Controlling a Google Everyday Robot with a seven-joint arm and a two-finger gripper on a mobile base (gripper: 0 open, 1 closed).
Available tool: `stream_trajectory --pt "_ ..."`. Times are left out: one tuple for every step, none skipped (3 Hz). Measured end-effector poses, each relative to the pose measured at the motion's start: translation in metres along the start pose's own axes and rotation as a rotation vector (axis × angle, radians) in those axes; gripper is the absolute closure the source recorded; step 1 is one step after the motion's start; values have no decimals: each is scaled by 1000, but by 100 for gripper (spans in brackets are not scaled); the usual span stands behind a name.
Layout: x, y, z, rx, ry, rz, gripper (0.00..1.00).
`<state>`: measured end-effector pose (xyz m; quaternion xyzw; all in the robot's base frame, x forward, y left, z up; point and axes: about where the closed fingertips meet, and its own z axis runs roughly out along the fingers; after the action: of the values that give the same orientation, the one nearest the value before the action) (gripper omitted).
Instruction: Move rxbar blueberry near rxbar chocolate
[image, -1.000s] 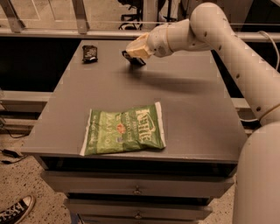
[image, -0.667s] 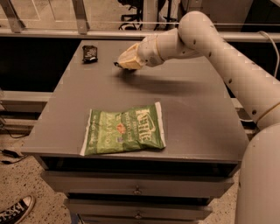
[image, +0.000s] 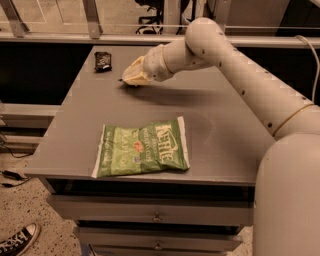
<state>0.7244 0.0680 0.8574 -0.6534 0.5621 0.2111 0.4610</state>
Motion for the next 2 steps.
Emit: stream_trajectory --pt "-4 -10 25 -13 21 -73 100" --pt "-11 -17 39 -19 25 -118 100"
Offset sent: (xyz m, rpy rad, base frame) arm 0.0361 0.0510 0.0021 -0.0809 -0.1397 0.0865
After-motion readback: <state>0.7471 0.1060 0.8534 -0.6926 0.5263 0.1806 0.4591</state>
